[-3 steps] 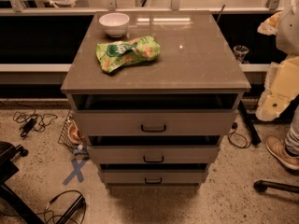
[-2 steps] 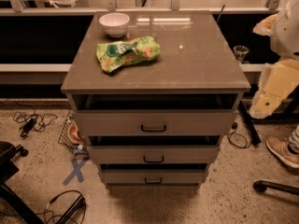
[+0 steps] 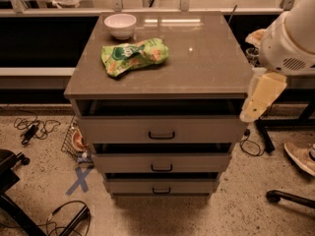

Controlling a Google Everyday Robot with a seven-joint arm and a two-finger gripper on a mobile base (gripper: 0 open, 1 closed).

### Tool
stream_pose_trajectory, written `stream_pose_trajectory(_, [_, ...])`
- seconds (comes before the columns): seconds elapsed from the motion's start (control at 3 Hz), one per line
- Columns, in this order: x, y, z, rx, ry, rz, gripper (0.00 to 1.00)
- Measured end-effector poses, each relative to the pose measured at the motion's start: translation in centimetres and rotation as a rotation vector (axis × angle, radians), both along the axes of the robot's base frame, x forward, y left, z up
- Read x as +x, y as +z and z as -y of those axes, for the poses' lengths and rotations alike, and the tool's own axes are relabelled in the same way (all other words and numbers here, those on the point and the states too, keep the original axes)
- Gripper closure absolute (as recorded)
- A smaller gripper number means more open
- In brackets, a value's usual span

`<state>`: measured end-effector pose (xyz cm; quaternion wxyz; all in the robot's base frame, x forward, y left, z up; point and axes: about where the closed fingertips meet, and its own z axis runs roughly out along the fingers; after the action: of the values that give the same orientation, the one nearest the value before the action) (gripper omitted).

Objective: Open top drawer

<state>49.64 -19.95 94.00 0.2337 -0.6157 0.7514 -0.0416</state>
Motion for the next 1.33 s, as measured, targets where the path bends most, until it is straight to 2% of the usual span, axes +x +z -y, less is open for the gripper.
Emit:
stream_pose_trajectory(0.33, [0.8,-4.2,-1.0,0.087,0.017,0.015,0.00])
stream_pose_trajectory(0.67, [-0.1,-7.4,-0.8,0.159,-0.002,0.037,0.00])
stream_pose_trajectory(1.0, [-1.5,-9.4,-0.9,0.211,-0.008,0.095,0.00])
stream_pose_trajectory(1.33, [-1.5,-9.4,-1.0,0.209,-0.007,0.094,0.00])
